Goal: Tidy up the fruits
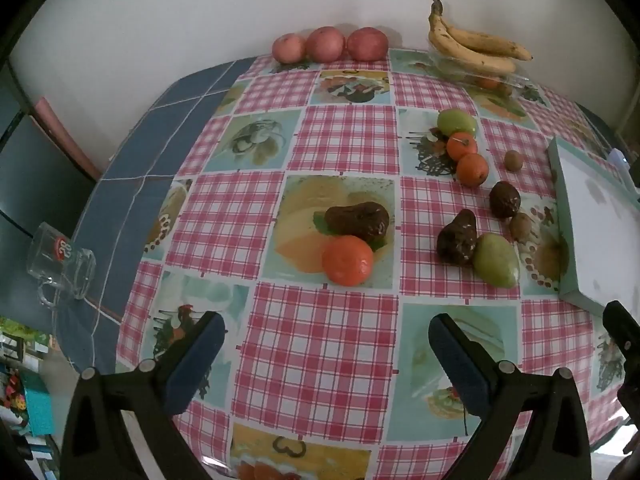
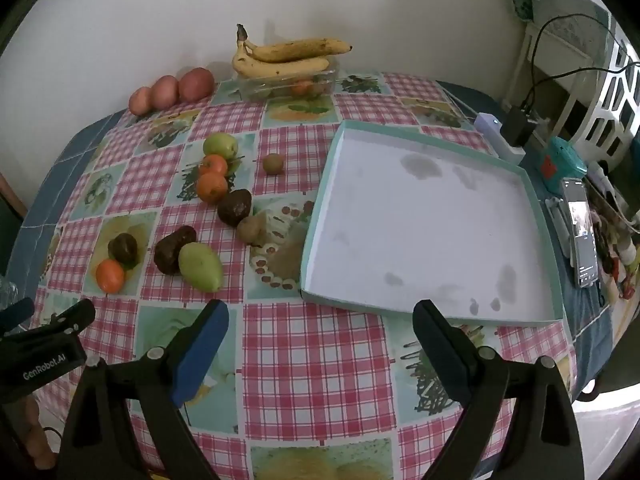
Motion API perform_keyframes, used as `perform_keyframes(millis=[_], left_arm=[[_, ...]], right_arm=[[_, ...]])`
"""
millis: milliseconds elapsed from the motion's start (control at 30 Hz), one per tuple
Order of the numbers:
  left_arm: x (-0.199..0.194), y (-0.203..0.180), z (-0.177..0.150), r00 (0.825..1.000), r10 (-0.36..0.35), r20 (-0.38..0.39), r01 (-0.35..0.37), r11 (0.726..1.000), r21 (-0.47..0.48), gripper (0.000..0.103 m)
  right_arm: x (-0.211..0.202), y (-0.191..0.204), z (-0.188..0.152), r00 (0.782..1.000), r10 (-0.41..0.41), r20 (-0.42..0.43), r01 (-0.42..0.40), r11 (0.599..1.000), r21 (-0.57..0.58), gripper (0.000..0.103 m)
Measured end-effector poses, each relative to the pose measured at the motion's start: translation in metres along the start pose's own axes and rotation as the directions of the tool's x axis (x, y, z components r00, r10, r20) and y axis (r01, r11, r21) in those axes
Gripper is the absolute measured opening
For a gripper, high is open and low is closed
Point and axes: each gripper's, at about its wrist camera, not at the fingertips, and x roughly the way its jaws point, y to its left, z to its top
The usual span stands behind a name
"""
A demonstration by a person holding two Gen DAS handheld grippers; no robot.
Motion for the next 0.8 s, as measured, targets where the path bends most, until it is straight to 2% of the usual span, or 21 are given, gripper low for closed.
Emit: perform_keyframes(millis=[800], left_arm=[[0.0008, 0.0, -0.0022, 1.0, 0.009, 0.005, -0.009, 1.0, 0.007, 0.103]], right_arm=[[-0.0004, -0.0005, 0.0006, 1.0, 0.013, -0.007, -0.013, 1.0, 0.008, 0.094]])
